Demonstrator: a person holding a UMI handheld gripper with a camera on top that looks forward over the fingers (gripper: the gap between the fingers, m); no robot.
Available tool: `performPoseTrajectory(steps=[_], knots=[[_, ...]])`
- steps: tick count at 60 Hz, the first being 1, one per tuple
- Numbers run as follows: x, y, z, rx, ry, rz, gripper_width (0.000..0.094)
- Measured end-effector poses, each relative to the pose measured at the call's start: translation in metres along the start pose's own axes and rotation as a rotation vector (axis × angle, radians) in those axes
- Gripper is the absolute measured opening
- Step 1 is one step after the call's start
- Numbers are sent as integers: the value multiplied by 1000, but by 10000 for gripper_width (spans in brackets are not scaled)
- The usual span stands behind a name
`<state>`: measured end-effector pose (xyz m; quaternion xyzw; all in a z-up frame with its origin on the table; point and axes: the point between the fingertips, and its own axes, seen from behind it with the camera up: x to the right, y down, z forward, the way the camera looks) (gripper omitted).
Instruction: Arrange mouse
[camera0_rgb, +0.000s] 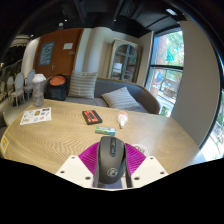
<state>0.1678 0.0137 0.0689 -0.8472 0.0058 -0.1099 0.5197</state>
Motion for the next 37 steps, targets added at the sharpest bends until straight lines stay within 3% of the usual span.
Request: performPoseTrajectory(steps=[8,11,17,24,37], knots=[[39,73,18,-168,2,49,381],[46,91,22,-208,9,64,429],[52,88,17,-190,-12,82,539],[52,75,-11,-115,-76,138,861],[61,77,-112,23,-184,227,860]])
